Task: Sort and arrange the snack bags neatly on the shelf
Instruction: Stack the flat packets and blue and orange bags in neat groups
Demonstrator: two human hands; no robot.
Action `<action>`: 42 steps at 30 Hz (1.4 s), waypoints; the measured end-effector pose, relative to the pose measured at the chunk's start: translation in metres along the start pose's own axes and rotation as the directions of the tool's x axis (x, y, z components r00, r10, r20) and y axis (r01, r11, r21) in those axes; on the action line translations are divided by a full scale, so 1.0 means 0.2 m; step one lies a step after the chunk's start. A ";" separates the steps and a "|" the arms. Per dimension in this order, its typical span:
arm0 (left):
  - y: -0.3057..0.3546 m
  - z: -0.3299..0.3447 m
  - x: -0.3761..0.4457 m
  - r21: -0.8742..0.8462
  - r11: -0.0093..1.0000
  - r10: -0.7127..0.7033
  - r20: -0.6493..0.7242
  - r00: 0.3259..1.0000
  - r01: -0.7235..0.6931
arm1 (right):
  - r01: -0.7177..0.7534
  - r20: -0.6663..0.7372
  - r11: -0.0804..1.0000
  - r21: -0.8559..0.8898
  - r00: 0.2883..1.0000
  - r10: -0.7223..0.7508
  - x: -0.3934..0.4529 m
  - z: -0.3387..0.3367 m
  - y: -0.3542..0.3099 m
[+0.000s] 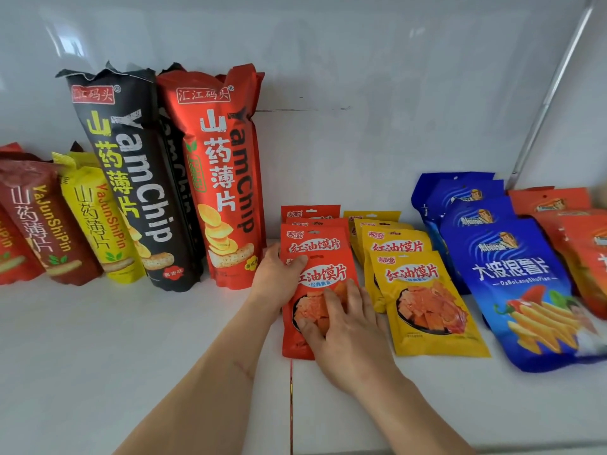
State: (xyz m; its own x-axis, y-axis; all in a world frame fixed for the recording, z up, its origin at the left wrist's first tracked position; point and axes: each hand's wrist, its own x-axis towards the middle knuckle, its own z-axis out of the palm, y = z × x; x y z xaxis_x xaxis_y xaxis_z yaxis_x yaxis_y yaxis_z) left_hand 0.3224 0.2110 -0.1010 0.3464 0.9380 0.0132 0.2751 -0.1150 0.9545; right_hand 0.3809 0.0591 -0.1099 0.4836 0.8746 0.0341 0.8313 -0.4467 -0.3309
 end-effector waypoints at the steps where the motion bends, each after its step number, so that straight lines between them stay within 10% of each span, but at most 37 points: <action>1: 0.00 0.00 0.00 -0.012 1.000 -0.011 0.017 1.000 0.011 | -0.011 0.013 1.000 0.006 1.000 0.011 0.01 0.00 0.00; 24: -0.04 0.06 0.04 0.263 0.957 0.138 -0.027 0.990 -0.126 | -0.054 -0.001 0.996 -0.073 0.999 0.055 0.05 0.05 0.01; 42: -0.06 -0.37 -0.41 0.345 0.938 0.067 -0.108 0.992 -0.026 | 0.090 -0.374 0.996 0.003 0.924 -0.082 -0.04 0.02 0.01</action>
State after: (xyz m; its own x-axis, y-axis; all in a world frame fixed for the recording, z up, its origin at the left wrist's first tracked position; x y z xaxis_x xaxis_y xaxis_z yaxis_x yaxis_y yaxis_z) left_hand 0.2234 0.1594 -0.0923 0.2650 0.9580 0.1092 0.5589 -0.2449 0.7922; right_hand 0.3787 0.0523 -0.1143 0.4809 0.7745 0.4111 0.8705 -0.3656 -0.3295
